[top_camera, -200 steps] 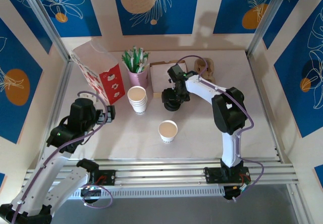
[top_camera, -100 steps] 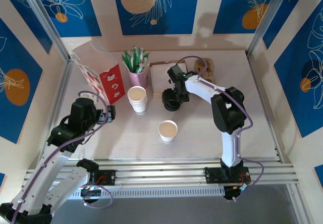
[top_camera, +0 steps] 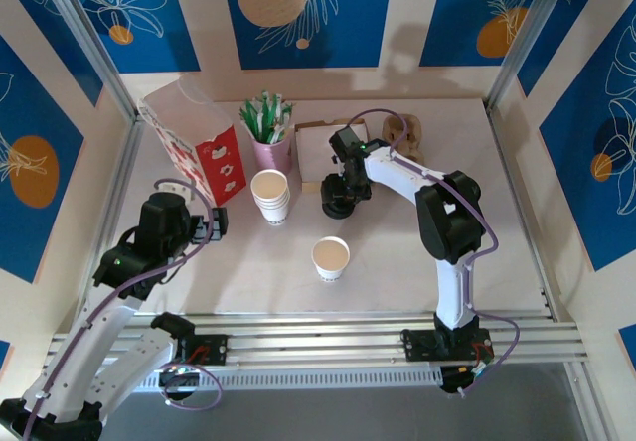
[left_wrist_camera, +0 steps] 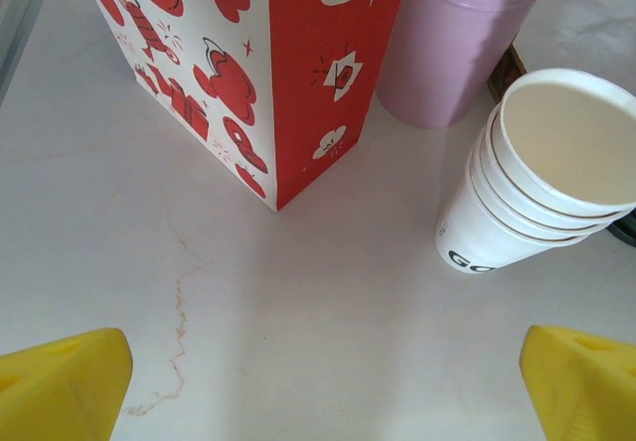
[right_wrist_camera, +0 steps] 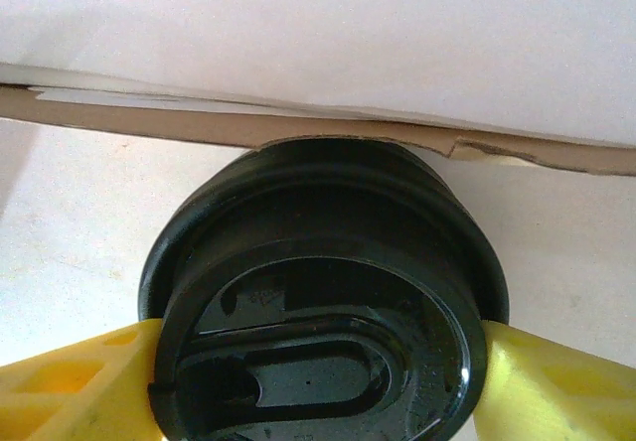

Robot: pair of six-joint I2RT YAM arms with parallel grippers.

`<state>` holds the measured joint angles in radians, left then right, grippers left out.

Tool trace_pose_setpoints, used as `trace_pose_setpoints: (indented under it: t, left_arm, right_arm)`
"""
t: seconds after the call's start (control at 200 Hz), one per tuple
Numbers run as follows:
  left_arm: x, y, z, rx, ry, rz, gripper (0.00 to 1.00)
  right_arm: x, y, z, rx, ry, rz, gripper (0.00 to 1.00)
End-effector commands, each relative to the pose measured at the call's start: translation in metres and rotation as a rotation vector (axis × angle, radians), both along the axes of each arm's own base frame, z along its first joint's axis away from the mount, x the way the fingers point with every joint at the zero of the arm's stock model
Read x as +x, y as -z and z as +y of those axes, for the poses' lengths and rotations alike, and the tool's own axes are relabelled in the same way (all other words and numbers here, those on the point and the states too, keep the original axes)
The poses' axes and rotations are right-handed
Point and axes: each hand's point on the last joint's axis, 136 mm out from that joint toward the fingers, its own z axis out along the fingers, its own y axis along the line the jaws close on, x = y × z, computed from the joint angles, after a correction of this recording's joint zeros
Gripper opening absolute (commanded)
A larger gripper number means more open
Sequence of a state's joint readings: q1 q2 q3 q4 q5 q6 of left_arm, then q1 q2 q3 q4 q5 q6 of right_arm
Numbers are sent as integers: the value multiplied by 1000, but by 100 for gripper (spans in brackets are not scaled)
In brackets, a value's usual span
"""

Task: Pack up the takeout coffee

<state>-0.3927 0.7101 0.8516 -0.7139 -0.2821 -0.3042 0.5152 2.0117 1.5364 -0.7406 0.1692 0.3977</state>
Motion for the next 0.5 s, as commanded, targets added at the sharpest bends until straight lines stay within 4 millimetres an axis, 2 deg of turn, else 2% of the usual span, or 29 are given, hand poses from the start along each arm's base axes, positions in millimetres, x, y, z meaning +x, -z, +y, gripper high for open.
trace_pose_setpoints:
  t: [0.0,0.285,0.495]
  left_arm:
    - [3,-3,3,9,-4,-19,100]
    - [3,-3,2,7,-3,-22,100]
    - [2,-4,2,5,-1,-25,100]
  right_arm:
    - [-2,-32,4,26,-11,-45,70]
    - [-6,-77,1,52,-18,-118,69]
    - [-23,-111,2,69,-49,-170,68]
